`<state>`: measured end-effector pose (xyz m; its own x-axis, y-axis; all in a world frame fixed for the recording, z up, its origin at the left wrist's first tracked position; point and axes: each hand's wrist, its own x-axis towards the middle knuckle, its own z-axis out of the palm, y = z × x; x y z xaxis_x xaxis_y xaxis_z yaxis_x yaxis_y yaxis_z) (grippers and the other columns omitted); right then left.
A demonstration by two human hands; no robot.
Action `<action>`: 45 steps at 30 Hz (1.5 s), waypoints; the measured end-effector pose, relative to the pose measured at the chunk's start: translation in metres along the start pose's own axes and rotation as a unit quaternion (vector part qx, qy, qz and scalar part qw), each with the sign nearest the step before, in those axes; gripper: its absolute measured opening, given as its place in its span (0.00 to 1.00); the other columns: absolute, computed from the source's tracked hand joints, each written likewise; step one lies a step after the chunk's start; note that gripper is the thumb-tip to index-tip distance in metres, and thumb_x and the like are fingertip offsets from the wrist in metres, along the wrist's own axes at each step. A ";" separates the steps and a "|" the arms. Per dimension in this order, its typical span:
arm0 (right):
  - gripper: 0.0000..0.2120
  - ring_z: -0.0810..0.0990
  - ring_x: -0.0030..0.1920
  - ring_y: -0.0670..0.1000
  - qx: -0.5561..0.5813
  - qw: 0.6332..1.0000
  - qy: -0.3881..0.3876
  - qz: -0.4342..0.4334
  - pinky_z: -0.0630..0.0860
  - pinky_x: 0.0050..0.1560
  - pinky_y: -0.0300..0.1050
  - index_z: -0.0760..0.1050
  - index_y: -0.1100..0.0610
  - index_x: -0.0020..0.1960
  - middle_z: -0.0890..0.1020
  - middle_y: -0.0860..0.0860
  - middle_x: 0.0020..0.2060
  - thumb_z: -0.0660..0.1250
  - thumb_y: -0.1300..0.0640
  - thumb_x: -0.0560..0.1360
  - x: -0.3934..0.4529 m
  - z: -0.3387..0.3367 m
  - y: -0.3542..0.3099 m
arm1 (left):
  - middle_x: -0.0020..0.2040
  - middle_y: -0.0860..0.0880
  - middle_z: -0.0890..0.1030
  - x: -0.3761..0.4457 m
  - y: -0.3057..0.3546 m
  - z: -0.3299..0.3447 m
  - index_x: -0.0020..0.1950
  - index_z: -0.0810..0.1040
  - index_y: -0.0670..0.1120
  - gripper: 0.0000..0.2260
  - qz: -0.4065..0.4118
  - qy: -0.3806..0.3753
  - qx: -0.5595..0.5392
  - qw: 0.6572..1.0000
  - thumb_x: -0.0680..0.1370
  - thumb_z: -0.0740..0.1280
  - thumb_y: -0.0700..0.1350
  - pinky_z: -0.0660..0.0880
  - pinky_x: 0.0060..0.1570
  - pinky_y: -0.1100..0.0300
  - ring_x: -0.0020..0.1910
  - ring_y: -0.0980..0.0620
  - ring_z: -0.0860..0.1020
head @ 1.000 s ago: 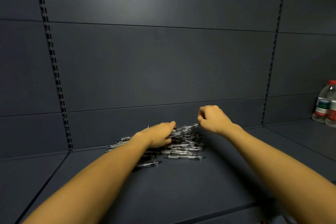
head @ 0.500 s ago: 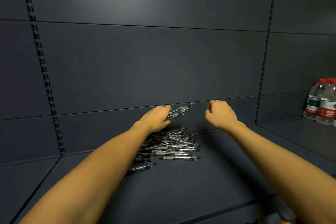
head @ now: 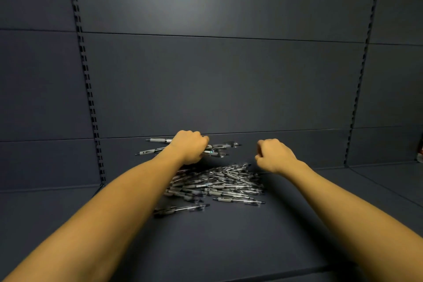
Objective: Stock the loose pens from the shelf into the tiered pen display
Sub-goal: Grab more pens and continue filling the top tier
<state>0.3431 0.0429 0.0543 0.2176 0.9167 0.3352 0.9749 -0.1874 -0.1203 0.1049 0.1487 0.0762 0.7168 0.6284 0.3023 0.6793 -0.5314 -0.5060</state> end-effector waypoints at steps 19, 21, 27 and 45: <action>0.07 0.79 0.47 0.58 0.057 0.968 -0.061 -0.238 0.80 0.46 0.53 0.74 0.58 0.51 0.79 0.55 0.49 0.62 0.55 0.79 0.008 0.054 -0.229 | 0.55 0.42 0.81 -0.228 -0.135 0.034 0.59 0.75 0.43 0.12 -0.178 -0.148 0.036 0.972 0.83 0.60 0.49 0.68 0.42 0.52 0.51 0.39 0.80; 0.07 0.79 0.47 0.58 0.060 0.964 -0.061 -0.252 0.79 0.46 0.52 0.74 0.58 0.52 0.79 0.55 0.49 0.62 0.55 0.79 0.003 0.054 -0.257 | 0.55 0.42 0.81 -0.255 -0.151 0.034 0.59 0.76 0.43 0.11 -0.196 -0.157 0.036 0.967 0.83 0.60 0.49 0.69 0.42 0.52 0.51 0.40 0.80; 0.06 0.78 0.44 0.57 0.067 0.954 -0.064 -0.285 0.76 0.41 0.49 0.73 0.58 0.50 0.78 0.54 0.46 0.62 0.55 0.80 -0.016 0.057 -0.344 | 0.57 0.42 0.81 -0.338 -0.196 0.039 0.62 0.76 0.44 0.13 -0.230 -0.167 0.047 0.958 0.83 0.60 0.50 0.71 0.46 0.51 0.53 0.40 0.80; 0.05 0.78 0.43 0.54 0.081 0.928 -0.069 -0.356 0.75 0.40 0.48 0.71 0.55 0.49 0.77 0.52 0.46 0.62 0.53 0.79 -0.095 0.065 -0.608 | 0.55 0.42 0.80 -0.590 -0.338 0.043 0.61 0.74 0.44 0.12 -0.301 -0.185 0.060 0.934 0.83 0.58 0.49 0.70 0.45 0.49 0.52 0.39 0.79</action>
<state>-0.2735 0.0924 0.0351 -0.4983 0.8263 0.2626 0.8468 0.5289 -0.0572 -0.5541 -0.0179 0.0340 0.0927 0.9578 0.2720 0.9032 0.0341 -0.4279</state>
